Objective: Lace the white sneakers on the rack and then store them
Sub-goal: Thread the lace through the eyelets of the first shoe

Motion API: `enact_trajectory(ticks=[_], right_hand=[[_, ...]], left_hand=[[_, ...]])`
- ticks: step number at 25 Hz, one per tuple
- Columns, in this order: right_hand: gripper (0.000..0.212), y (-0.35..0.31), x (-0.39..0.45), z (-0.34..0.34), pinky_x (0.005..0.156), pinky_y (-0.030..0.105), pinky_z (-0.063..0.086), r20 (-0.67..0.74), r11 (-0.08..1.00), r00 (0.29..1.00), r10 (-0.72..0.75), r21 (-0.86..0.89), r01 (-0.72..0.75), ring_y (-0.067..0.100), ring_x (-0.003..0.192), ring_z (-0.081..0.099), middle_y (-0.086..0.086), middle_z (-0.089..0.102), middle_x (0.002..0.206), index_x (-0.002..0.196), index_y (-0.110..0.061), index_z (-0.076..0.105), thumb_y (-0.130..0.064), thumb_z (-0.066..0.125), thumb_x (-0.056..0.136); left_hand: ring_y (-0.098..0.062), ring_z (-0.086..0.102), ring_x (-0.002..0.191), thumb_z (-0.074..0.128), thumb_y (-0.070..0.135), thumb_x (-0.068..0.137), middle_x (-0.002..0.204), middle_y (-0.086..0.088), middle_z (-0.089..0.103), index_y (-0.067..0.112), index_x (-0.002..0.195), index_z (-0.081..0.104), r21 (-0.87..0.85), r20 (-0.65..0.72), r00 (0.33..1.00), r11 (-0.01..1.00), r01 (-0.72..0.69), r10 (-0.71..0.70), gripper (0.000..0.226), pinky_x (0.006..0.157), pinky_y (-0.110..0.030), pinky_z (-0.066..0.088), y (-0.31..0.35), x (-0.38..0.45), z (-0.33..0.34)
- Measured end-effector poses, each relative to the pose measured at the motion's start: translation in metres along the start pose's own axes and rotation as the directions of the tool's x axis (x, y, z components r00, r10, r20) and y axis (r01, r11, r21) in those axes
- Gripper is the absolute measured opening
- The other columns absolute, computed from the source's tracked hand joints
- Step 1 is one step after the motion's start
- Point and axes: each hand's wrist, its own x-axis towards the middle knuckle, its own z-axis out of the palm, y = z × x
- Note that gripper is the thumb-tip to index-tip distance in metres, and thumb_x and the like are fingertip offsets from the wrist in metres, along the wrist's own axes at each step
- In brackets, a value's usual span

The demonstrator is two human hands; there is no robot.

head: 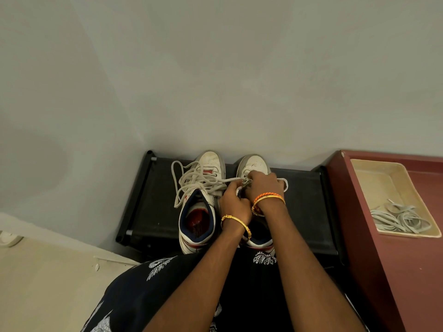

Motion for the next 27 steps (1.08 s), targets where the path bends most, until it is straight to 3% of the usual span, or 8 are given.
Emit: enact_trajectory(ticks=[6,11,14,17,19,21,24,27], right_hand=[[0.019,0.022,0.0,-0.013,0.101,0.042,0.027,-0.147,0.915,0.951,0.272,0.347,-0.208,0.028,0.119,0.042,0.007,0.066,0.108,0.103,-0.021,0.073,-0.027,0.059,0.09],[0.017,0.08,0.002,-0.027,0.102,0.05,0.036,-0.145,0.526,0.724,0.674,0.782,-0.333,0.033,0.109,0.056,0.011,0.068,0.104,0.099,-0.015,0.071,-0.021,0.061,0.088],[0.018,0.099,0.0,-0.022,0.098,0.054,0.041,-0.066,0.365,0.604,0.794,0.847,-0.387,0.034,0.111,0.056,0.012,0.064,0.112,0.104,-0.012,0.067,-0.015,0.057,0.09],[0.025,0.088,0.001,-0.022,0.101,0.052,0.034,-0.199,0.632,0.713,0.672,0.656,-0.413,0.036,0.121,0.044,0.013,0.055,0.124,0.112,-0.013,0.063,-0.011,0.056,0.088],[0.022,0.061,0.001,-0.023,0.101,0.045,0.032,-0.267,0.833,0.883,0.385,0.513,-0.208,0.032,0.117,0.049,0.009,0.063,0.116,0.108,-0.016,0.066,-0.016,0.057,0.088],[0.019,0.028,0.0,-0.017,0.102,0.04,0.03,-0.143,0.926,0.984,0.104,0.376,-0.043,0.027,0.111,0.054,0.005,0.067,0.108,0.106,-0.018,0.067,-0.021,0.055,0.09],[0.028,-0.004,0.001,-0.006,0.106,0.046,0.026,0.077,0.985,0.995,0.062,0.159,-0.074,0.029,0.117,0.049,0.008,0.062,0.115,0.117,-0.018,0.059,-0.025,0.057,0.09],[0.033,-0.006,0.003,0.002,0.108,0.048,0.024,0.066,0.977,0.987,0.144,0.148,-0.152,0.03,0.12,0.047,0.009,0.06,0.118,0.12,-0.02,0.053,-0.024,0.061,0.088]], left_hand=[[-0.022,0.06,0.096,0.044,-0.013,0.082,0.111,-0.014,0.066,0.008,0.115,0.064,0.04,-0.085,0.996,0.998,0.039,-0.036,0.043,0.077,-0.021,0.043,0.0,0.001,0.001],[-0.028,0.06,0.103,0.043,-0.015,0.082,0.111,-0.014,0.065,0.008,0.111,0.065,0.01,-0.107,0.992,0.998,0.069,-0.068,0.043,0.08,-0.022,0.045,0.001,0.002,0.002],[-0.028,0.06,0.103,0.043,-0.014,0.083,0.112,-0.014,0.065,0.008,0.111,0.065,0.017,-0.102,0.993,0.998,0.066,-0.064,0.042,0.083,-0.026,0.047,0.002,0.002,0.002],[-0.027,0.06,0.104,0.044,-0.013,0.083,0.114,-0.013,0.064,0.009,0.114,0.064,0.027,-0.091,0.994,0.998,0.059,-0.056,0.042,0.082,-0.023,0.045,0.003,0.0,0.001],[-0.025,0.06,0.104,0.046,-0.011,0.084,0.114,-0.012,0.064,0.009,0.116,0.064,0.023,-0.08,0.995,0.998,0.058,-0.056,0.042,0.082,-0.022,0.044,0.004,-0.002,0.0],[-0.025,0.06,0.105,0.048,-0.009,0.084,0.112,-0.011,0.065,0.008,0.116,0.064,0.017,-0.074,0.996,0.999,0.047,-0.045,0.04,0.083,-0.022,0.044,0.004,-0.003,-0.001],[-0.024,0.058,0.11,0.049,-0.009,0.086,0.115,-0.012,0.065,0.005,0.117,0.064,0.049,-0.066,0.998,0.999,0.019,-0.016,0.037,0.086,-0.019,0.04,0.005,-0.004,-0.001],[-0.025,0.058,0.111,0.048,-0.011,0.086,0.116,-0.013,0.065,0.005,0.117,0.064,0.062,-0.069,0.998,0.998,0.004,0.001,0.038,0.087,-0.019,0.04,0.001,-0.002,0.0]])
